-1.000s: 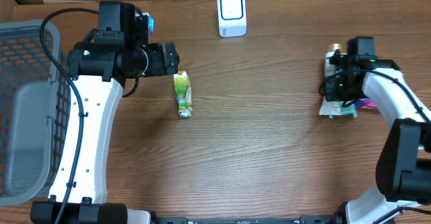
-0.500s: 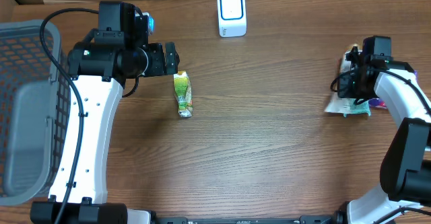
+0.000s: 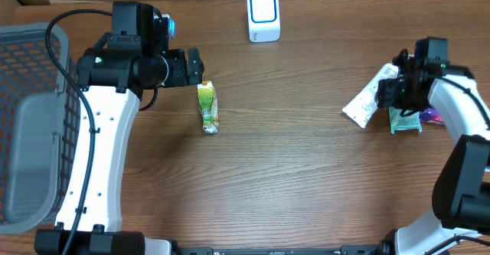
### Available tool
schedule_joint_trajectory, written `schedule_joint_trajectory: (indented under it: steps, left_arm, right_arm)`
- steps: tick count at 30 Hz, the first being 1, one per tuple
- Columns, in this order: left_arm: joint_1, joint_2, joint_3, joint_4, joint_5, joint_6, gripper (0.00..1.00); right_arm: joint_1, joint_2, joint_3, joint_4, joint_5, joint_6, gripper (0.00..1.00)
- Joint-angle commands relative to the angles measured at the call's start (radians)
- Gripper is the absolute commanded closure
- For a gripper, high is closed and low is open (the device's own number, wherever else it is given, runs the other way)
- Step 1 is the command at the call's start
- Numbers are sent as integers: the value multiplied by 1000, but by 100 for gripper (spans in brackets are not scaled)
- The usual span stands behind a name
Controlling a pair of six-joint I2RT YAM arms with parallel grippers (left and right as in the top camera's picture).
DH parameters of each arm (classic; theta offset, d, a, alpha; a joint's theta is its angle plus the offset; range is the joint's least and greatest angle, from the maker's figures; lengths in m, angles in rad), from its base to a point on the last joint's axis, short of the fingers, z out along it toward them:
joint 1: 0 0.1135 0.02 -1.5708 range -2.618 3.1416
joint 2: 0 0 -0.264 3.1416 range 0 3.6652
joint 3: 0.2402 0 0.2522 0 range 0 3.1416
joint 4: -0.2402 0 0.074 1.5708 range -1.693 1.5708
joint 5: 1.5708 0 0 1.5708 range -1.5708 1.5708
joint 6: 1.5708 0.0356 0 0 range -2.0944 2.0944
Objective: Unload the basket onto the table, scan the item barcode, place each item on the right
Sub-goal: 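Carry the white tube right and release it near the wipes pack, then move the right gripper left to the green tea pack and grasp it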
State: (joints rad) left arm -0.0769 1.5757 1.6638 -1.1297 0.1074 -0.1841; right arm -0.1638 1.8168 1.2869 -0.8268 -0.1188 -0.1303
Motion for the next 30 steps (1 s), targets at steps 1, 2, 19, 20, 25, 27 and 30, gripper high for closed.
schedule_joint_trajectory:
  steps: [1,2,19,20,25,27,30]
  left_arm:
    - [-2,8,7,4,-5,4,0]
    - [-2,8,7,4,-5,4,0]
    - [-2,8,7,4,-5,4,0]
    - [-2,8,7,4,-5,4,1]
    - [-4,8,7,4,-4,4,0]
    - [-4,8,7,4,-4,4,1]
    - [-3,8,7,4,-5,4,0]
  right_arm:
    - [1,-16,132,-48,-172,3,31]
    - [3,-16,164,-74,-224,3,29]
    - [326,-6,283,26,-656,248,0]
    - [367,-1,283,51,-591,291,0]
    - [555,37,283,152,-362,448,1]
    - [623,63,283,196,-320,476,2]
    - [695,100,283,245,-243,533,2]
